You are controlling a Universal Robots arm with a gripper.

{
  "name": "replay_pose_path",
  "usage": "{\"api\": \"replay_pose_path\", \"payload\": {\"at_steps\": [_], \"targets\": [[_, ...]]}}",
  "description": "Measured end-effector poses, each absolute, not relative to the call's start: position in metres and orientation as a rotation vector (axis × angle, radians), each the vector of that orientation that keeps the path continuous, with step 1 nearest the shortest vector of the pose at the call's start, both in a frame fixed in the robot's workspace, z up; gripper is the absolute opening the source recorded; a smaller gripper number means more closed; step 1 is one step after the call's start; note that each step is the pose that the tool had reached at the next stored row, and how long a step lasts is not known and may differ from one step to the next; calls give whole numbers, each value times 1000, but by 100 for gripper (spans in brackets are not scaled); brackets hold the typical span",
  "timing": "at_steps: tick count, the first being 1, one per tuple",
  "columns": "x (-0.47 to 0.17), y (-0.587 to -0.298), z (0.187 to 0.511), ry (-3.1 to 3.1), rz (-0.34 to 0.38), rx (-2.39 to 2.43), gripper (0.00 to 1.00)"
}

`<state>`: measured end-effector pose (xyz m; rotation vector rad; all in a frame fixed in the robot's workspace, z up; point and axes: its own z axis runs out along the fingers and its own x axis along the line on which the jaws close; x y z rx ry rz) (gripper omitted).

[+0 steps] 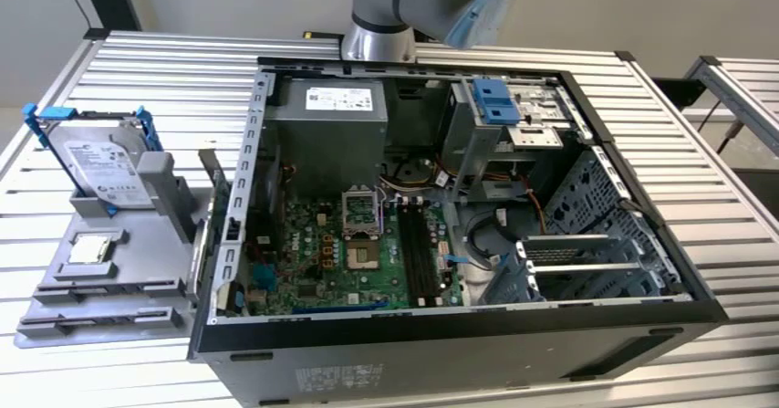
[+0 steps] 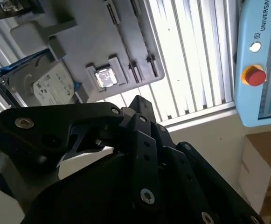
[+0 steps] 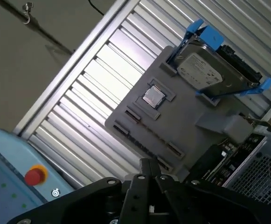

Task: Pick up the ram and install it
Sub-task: 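Pick up the ram and move it above insertion slot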

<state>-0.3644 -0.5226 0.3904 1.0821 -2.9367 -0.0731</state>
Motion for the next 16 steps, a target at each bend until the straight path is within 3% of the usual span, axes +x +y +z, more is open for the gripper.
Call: {"api": "replay_pose_path", "payload": {"at_steps": [16], "targets": [[-364,-523,390,-2764,-68,1458,0]]}}
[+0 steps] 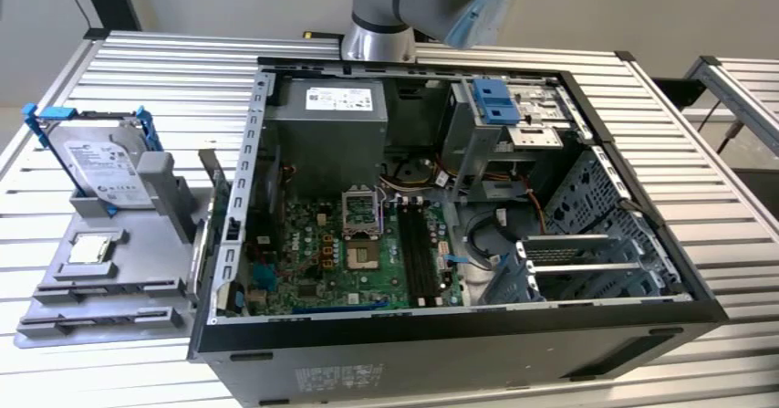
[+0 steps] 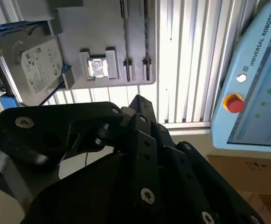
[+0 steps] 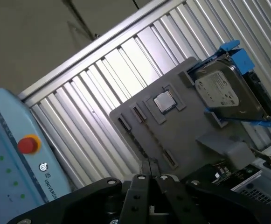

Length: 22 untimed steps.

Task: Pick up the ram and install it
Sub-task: 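Pick up the ram and move it above insertion slot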

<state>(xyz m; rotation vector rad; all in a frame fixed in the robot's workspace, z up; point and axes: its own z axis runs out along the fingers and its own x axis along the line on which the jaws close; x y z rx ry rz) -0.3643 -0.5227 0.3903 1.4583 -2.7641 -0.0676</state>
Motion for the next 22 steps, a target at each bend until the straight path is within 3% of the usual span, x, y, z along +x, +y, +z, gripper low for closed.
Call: {"api": "replay_pose_path", "payload": {"at_steps": [12,22], "targets": [[-364,-523,390,-2637,5,1671,0],[-364,-522,388,-2503,21,1899,0]]}}
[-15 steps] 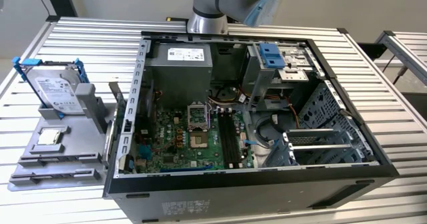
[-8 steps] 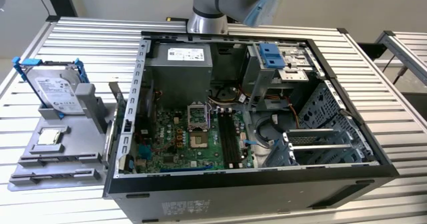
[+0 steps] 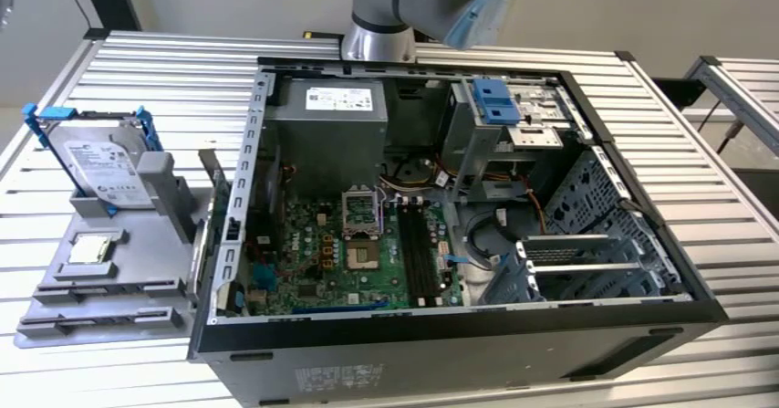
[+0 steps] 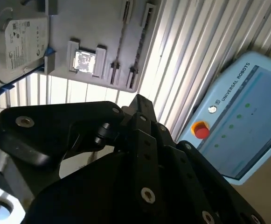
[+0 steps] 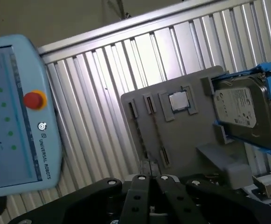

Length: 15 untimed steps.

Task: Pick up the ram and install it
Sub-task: 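Pick up the ram and move it above insertion slot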

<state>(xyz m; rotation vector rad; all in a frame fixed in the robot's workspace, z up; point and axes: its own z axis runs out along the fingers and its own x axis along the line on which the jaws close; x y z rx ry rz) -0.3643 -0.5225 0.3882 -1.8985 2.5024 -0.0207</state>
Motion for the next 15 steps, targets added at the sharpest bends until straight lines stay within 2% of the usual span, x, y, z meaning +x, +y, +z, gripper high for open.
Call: {"api": "replay_pose_path", "payload": {"at_steps": [6,12,15], "targets": [[-364,-523,385,2393,-18,-2022,0],[-364,-522,383,2287,40,-2094,0],[-364,-522,382,2233,47,-2147,0]]}}
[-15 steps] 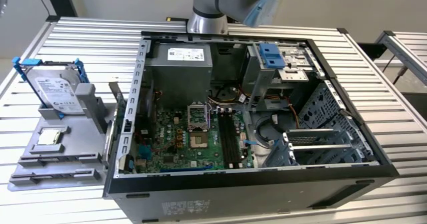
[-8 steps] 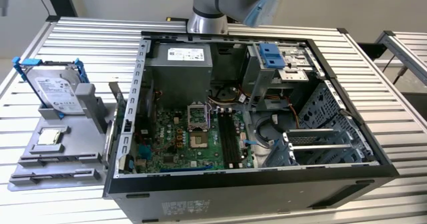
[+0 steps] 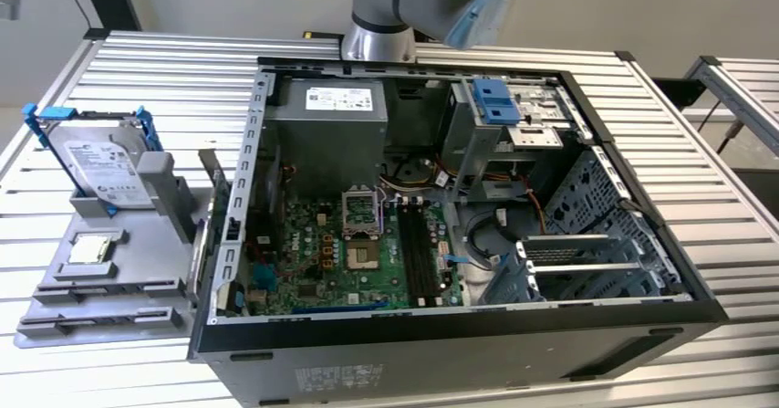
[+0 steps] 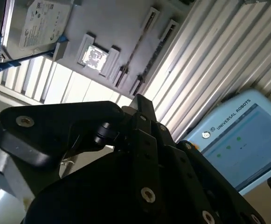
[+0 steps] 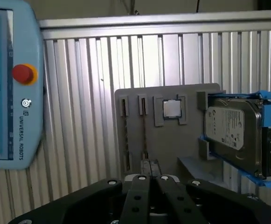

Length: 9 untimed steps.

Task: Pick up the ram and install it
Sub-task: 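Pick up the ram and move it above insertion slot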

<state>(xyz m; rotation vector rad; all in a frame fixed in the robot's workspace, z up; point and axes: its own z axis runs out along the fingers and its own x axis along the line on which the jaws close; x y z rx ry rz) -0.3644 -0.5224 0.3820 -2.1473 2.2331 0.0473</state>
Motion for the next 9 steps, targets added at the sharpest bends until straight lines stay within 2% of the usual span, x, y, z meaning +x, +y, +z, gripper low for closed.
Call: {"api": "replay_pose_path", "payload": {"at_steps": [9], "targets": [[-365,-522,381,2114,51,-2267,0]]}}
